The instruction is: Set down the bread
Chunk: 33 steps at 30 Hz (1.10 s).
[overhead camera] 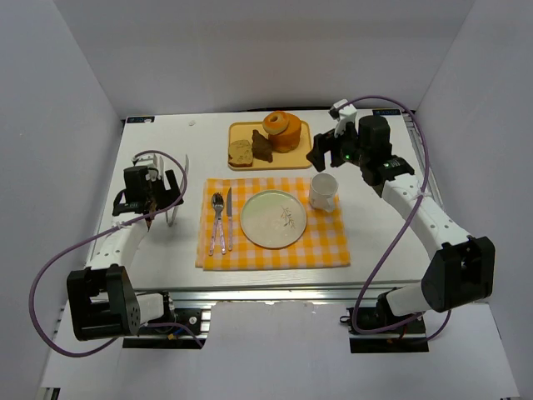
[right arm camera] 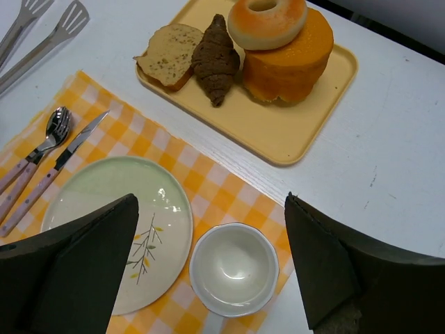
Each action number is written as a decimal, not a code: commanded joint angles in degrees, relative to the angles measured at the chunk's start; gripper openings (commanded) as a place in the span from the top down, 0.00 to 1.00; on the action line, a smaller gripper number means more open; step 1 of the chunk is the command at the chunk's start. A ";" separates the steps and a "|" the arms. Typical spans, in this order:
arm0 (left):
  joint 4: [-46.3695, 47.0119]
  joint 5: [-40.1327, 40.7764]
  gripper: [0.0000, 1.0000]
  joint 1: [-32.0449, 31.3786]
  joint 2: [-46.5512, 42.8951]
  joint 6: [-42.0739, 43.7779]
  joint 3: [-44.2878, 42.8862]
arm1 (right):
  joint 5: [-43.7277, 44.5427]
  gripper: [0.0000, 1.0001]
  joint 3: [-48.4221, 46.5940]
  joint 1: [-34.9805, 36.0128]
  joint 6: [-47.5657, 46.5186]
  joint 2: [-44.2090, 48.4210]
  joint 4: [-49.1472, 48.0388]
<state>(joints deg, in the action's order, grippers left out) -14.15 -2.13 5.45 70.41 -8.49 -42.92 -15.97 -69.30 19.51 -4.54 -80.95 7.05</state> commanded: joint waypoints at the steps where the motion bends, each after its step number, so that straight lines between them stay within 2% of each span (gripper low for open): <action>1: 0.97 -0.07 0.02 0.08 -0.98 1.02 -1.12 | 0.94 0.11 -2.16 -0.17 0.42 0.53 -2.57; 2: 0.97 0.02 0.02 0.17 -0.80 1.54 -1.20 | -0.11 0.11 -2.33 -0.26 -1.51 0.44 -2.48; 3: 0.97 0.11 0.02 0.08 -0.28 1.90 -1.20 | -5.77 0.11 -2.42 -0.87 -4.05 0.44 -1.78; 4: 0.97 0.02 0.03 0.08 -0.10 3.03 -1.12 | -10.62 0.14 -2.33 -1.57 -13.21 0.53 1.36; 5: 1.14 0.02 0.05 0.17 0.25 3.56 -0.86 | -15.28 0.23 -2.07 -2.19 -17.74 0.61 3.22; 6: 1.23 -0.07 0.12 0.17 0.95 4.35 -0.85 | -21.76 0.52 -1.72 -2.98 -19.96 0.53 3.32; 7: 1.23 0.02 0.17 0.17 1.39 4.88 -0.94 | -25.22 0.72 -1.72 -3.42 -21.29 0.18 4.11; 8: 0.97 0.02 0.26 0.08 2.09 5.76 -1.29 | -29.52 0.90 -2.15 -3.86 -25.13 -0.61 7.33; 9: 0.01 0.02 0.57 0.17 2.88 6.20 -1.73 | -36.00 1.00 -2.33 -4.38 -27.00 -1.05 8.93; 10: -0.69 0.02 0.71 0.08 4.89 6.90 -2.25 | -37.89 1.00 -1.99 -4.39 -28.06 -1.23 9.47; 11: -1.22 0.11 0.79 0.08 5.78 7.17 -3.48 | -40.61 1.00 -1.20 -4.48 -27.90 -1.06 8.43; 12: -2.19 0.72 0.80 0.17 7.62 7.52 -4.01 | -41.68 0.64 0.29 -4.48 -27.90 -0.53 8.07; 13: -2.72 0.72 0.78 0.08 8.50 8.22 -5.06 | -43.52 0.44 0.83 -4.39 -27.64 -0.44 7.55; 14: -3.24 0.81 0.73 0.08 9.30 8.31 -5.07 | -43.54 0.31 1.35 -4.39 -27.55 -0.09 7.54; 15: -4.21 0.90 0.62 0.08 10.17 9.79 -6.20 | -44.06 0.13 1.97 -4.48 -27.63 0.09 7.45; 16: -4.65 1.34 0.33 0.17 11.84 10.94 -6.65 | -44.15 0.11 2.23 -4.48 -27.63 0.52 7.37; 19: -4.05 1.34 0.12 0.08 13.52 13.23 -7.01 | -43.01 0.11 3.46 -4.48 -27.63 1.23 6.93; 23: -2.91 0.99 0.10 0.08 17.30 16.13 -8.85 | -42.04 0.11 4.43 -4.57 -26.67 1.23 5.96; 26: -0.54 -2.86 0.10 0.17 18.96 18.15 -9.38 | -41.69 0.11 4.08 -4.74 -25.44 0.62 5.26; 33: 1.41 -4.20 0.13 0.17 26.95 18.78 -13.77 | -41.51 0.11 3.56 -4.92 -24.38 -0.09 4.64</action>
<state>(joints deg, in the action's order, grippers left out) -14.70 -4.54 5.45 95.48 9.02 -53.56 -56.31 -65.06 14.98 -29.89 -81.69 13.37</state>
